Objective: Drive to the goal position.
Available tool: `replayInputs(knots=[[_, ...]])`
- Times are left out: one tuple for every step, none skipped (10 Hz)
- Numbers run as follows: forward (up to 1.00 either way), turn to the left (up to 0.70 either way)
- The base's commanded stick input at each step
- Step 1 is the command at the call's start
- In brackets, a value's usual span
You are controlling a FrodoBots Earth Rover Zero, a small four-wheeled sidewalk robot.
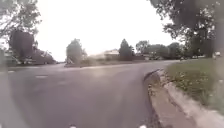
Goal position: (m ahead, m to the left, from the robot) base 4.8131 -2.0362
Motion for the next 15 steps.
replayInputs(knots=[[1.00, 0.00], [1.00, 0.00], [1.00, 0.00], [1.00, -0.05], [1.00, -0.40], [1.00, -0.40], [1.00, -0.35], [1.00, -0.06], [1.00, 0.00], [1.00, 0.00], [1.00, 0.00], [1.00, 0.00], [1.00, 0.00], [1.00, -0.01], [1.00, -0.08]])
